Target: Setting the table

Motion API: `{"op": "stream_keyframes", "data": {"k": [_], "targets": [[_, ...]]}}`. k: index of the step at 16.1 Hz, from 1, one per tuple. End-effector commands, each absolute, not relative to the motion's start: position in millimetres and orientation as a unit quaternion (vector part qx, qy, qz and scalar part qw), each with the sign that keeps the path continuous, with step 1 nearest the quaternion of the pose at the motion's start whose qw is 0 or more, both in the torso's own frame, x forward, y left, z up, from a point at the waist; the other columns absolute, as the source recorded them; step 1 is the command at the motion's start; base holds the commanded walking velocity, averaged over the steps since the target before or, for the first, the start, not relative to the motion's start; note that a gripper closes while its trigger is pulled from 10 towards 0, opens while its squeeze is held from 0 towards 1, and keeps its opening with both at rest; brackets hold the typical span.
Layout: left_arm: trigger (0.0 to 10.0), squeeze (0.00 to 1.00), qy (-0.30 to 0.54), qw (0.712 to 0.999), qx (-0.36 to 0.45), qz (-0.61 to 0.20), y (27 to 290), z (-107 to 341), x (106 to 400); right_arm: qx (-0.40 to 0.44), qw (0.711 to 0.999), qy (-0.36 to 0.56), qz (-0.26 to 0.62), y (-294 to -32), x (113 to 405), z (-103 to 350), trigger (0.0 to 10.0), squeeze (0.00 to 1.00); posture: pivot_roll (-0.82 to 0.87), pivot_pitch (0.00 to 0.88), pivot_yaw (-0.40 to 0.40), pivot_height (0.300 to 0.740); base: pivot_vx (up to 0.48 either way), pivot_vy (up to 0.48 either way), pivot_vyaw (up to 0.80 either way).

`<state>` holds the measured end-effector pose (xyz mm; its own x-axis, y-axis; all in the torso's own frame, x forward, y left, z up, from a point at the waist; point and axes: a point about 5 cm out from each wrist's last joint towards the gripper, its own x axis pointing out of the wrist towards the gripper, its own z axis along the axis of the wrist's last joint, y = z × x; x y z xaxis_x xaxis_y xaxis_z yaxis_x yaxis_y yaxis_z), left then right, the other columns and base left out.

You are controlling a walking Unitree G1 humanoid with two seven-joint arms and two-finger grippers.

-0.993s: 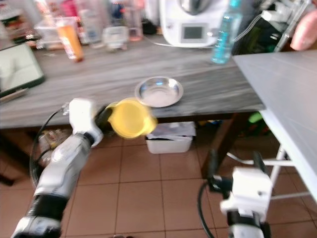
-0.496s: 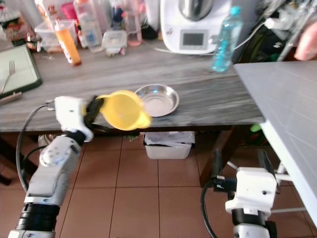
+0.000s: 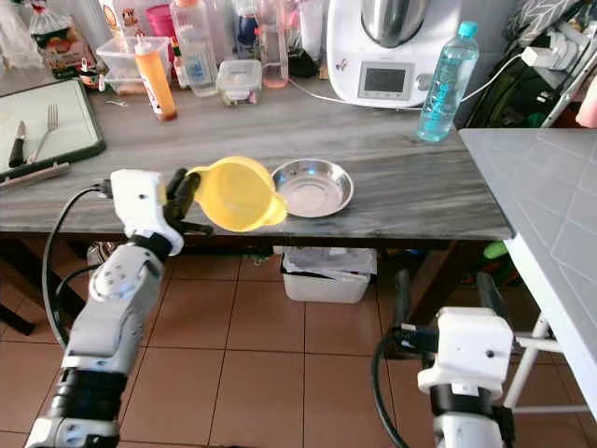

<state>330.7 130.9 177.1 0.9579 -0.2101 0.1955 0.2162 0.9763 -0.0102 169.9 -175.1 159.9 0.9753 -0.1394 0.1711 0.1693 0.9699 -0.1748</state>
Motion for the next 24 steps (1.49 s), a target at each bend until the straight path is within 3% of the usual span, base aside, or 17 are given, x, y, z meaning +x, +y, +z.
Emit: {"op": "stream_keyframes", "data": {"k": [1,24], "targets": [[0.0,0.0,-0.099,0.989,-0.014,-0.104,130.3,181.7,334.2,-0.094,0.989,-0.081,-0.076,-172.9,171.0,161.5,10.0,0.0,0.02,0.119,0.02,0.74,0.352,0.0,0.0],[0.0,0.0,-0.089,0.989,-0.023,-0.116,125.0,177.6,335.7,-0.087,0.991,-0.08,-0.066,-163.5,173.2,159.1,10.0,0.0,0.03,0.131,0.028,0.74,0.347,0.0,0.0]]}}
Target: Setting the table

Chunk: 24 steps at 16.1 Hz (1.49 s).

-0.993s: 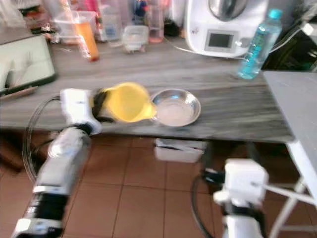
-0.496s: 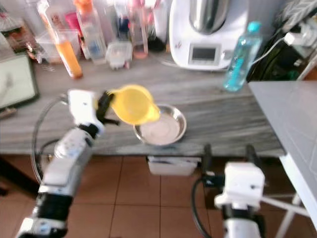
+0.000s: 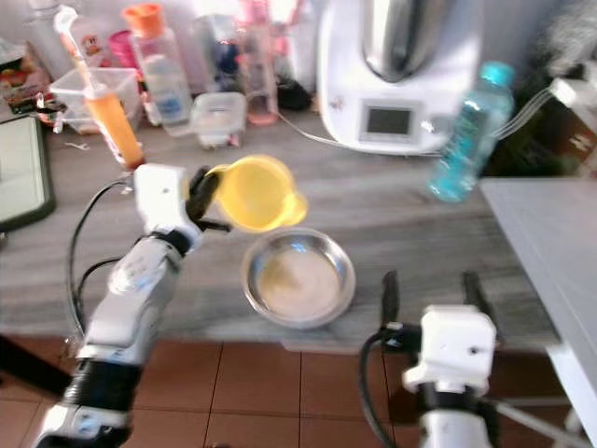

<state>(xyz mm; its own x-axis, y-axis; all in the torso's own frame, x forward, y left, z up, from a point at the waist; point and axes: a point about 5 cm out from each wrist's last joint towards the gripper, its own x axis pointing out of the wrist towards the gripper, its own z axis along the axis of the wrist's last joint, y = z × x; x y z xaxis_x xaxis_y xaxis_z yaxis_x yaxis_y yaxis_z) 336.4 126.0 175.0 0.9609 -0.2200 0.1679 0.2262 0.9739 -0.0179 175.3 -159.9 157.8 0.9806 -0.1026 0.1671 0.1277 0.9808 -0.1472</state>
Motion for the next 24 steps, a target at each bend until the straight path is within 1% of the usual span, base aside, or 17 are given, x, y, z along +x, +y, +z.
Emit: {"op": "stream_keyframes", "data": {"k": [1,2,3,4,6,7,8,9,10,13,15,16,17,18,19,21,24], "targets": [[0.0,0.0,-0.095,0.987,-0.023,-0.124,126.7,176.7,334.0,-0.087,0.991,-0.081,-0.066,-163.5,173.6,158.8,10.0,0.0,0.03,0.131,0.028,0.74,0.0,0.0,0.0],[1.3,0.0,-0.102,0.987,-0.01,-0.127,129.3,175.1,332.3,-0.087,0.991,-0.081,-0.065,-163.5,174.3,158.5,10.0,0.0,0.03,0.13,0.027,0.74,0.0,0.0,0.0],[4.0,0.0,-0.105,0.986,-0.008,-0.128,132.8,173.6,330.7,-0.087,0.991,-0.081,-0.065,-163.9,174.7,158.3,10.0,0.0,0.03,0.129,0.027,0.74,0.0,0.0,0.0],[4.6,0.0,-0.113,0.986,0.004,-0.124,139.1,173.5,329.5,-0.087,0.991,-0.081,-0.064,-163.9,175.7,157.9,10.0,0.0,0.04,0.128,0.025,0.74,0.0,0.0,0.0],[4.7,0.0,-0.116,0.986,0.029,-0.114,153.9,171.5,325.9,-0.086,0.991,-0.083,-0.059,-163.0,178.3,157.4,10.0,0.0,0.06,0.123,0.021,0.74,0.0,0.0,0.0],[4.4,0.0,-0.119,0.986,0.041,-0.11,160.8,168.6,321.4,-0.085,0.991,-0.084,-0.056,-162.3,180.3,157.1,10.0,0.0,0.07,0.121,0.018,0.74,0.0,0.0,0.0],[4.4,0.0,-0.119,0.987,0.048,-0.101,166.1,166.5,318.1,-0.084,0.991,-0.085,-0.053,-161.8,182.1,156.9,10.0,0.0,0.08,0.119,0.014,0.74,0.0,0.0,0.0],[3.9,0.0,-0.125,0.987,0.06,-0.081,174.8,165.7,311.7,-0.083,0.992,-0.087,-0.047,-161.2,185.1,156.5,10.0,0.0,0.09,0.114,0.008,0.74,0.0,0.0,0.0],[2.5,0.0,-0.124,0.987,0.068,-0.079,177.9,164.0,306.0,-0.083,0.992,-0.088,-0.044,-160.7,186.7,156.6,10.0,0.0,0.1,0.112,0.004,0.74,0.0,0.0,0.0],[2.6,0.0,-0.113,0.988,0.076,-0.073,184.1,155.4,292.8,-0.083,0.992,-0.089,-0.034,-160.0,191.6,155.6,10.0,0.0,0.12,0.109,-0.009,0.74,0.0,0.0,0.0],[3.5,0.0,-0.116,0.985,0.081,-0.098,178.1,154.7,285.8,-0.082,0.992,-0.092,-0.028,-158.7,195.7,155.1,10.0,0.0,0.13,0.104,-0.013,0.74,0.0,0.0,0.0],[5.3,0.0,-0.113,0.983,0.077,-0.124,170.6,153.3,285.6,-0.082,0.992,-0.093,-0.027,-158.7,196.4,155.1,10.0,0.0,0.13,0.104,-0.011,0.74,0.0,0.0,0.0],[7.5,0.0,-0.112,0.981,0.076,-0.136,166.8,153.0,285.5,-0.082,0.992,-0.093,-0.027,-158.6,196.5,155.0,10.0,0.0,0.13,0.104,-0.011,0.74,0.0,0.0,0.0],[9.2,0.0,-0.113,0.979,0.075,-0.151,161.3,153.9,287.4,-0.082,0.992,-0.093,-0.027,-158.9,196.6,154.9,10.0,0.0,0.13,0.104,-0.006,0.74,0.0,0.0,0.0],[10.0,0.0,-0.108,0.978,0.066,-0.166,154.7,155.6,292.0,-0.083,0.992,-0.094,-0.029,-159.5,196.4,154.8,10.0,0.0,0.12,0.103,-0.004,0.74,0.0,0.0,0.0],[10.0,0.0,-0.108,0.976,0.061,-0.182,146.9,161.4,301.4,-0.083,0.991,-0.095,-0.032,-158.8,194.9,155.5,10.0,0.0,0.11,0.104,0.004,0.74,0.0,0.0,0.0],[10.0,0.0,-0.1,0.978,0.051,-0.177,139.8,173.0,321.0,-0.088,0.991,-0.096,-0.039,-159.4,190.7,156.0,10.0,0.0,0.09,0.105,0.014,0.74,0.0,0.0,0.0]]}}
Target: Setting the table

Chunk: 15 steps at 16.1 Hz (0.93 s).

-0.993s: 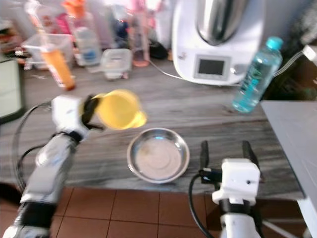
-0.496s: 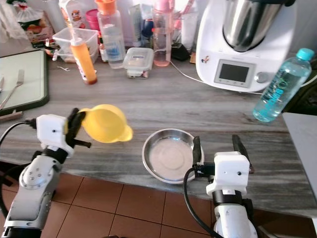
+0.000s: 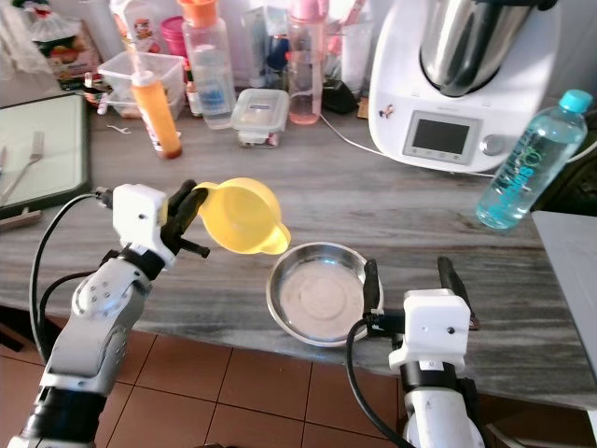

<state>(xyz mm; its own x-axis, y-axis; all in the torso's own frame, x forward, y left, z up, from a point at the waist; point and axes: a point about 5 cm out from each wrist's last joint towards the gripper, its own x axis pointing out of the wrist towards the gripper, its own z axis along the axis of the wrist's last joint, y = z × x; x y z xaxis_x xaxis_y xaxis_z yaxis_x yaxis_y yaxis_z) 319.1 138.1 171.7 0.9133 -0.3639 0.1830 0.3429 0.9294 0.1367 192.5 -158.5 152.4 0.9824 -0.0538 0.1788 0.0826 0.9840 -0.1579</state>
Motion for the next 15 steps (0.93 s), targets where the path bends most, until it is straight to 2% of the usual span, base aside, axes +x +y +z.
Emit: {"op": "stream_keyframes", "data": {"k": [1,3,6,15], "targets": [[10.0,0.0,-0.087,0.98,0.05,-0.173,139.2,174.7,327.9,-0.089,0.991,-0.096,-0.039,-159.2,190.4,156.2,10.0,0.0,0.09,0.105,0.018,0.74,0.0,0.0,0.0],[10.0,0.0,-0.028,0.982,0.05,-0.182,136.9,170.2,339.0,-0.09,0.991,-0.095,-0.039,-158.5,190.0,155.9,10.0,0.0,0.08,0.106,0.021,0.74,0.0,0.0,0.0],[10.0,0.0,0.019,0.968,0.095,-0.232,130.3,173.9,349.9,-0.091,0.991,-0.091,-0.035,-155.2,189.0,153.6,10.0,0.0,0.08,0.11,0.027,0.74,0.0,0.0,0.0],[10.0,0.0,0.091,0.94,0.18,-0.275,129.1,183.7,364.3,-0.094,0.991,-0.087,-0.027,-150.8,189.4,151.4,10.0,0.0,0.08,0.11,0.038,0.74,0.0,0.0,0.0]]}}
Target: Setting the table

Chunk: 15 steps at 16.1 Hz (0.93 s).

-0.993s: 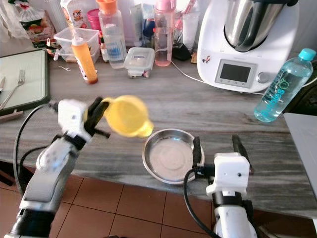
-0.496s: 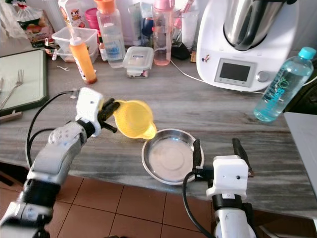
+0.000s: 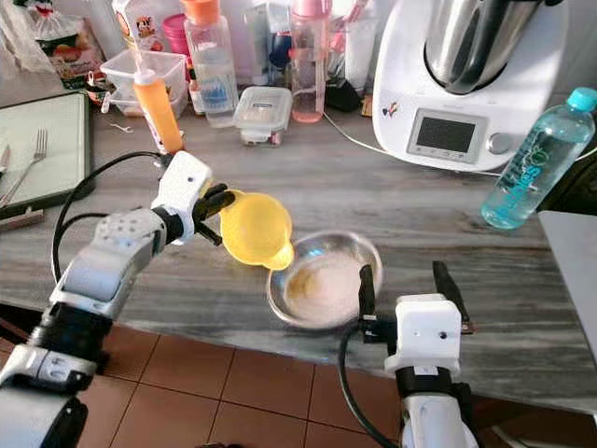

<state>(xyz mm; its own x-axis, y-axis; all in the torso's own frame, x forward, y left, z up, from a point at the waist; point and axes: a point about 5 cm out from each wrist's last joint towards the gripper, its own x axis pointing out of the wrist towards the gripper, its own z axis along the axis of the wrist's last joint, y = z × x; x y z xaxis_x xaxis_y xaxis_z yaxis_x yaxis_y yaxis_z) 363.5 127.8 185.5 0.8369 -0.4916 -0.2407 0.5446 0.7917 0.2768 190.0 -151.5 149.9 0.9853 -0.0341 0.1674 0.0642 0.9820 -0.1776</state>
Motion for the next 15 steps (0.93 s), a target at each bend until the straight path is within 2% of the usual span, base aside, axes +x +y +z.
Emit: {"op": "stream_keyframes", "data": {"k": [1,15], "targets": [[10.0,0.0,0.1,0.937,0.186,-0.278,129.9,183.1,364.4,-0.093,0.992,-0.086,-0.026,-150.2,189.1,151.1,10.0,0.0,0.08,0.111,0.04,0.74,0.0,0.0,0.0],[10.0,0.0,0.07,0.943,0.188,-0.266,133.5,213.8,375.9,-0.091,0.993,-0.075,-0.005,-148.1,186.6,147.4,10.0,0.0,0.09,0.106,0.037,0.74,0.0,0.0,0.0]]}}
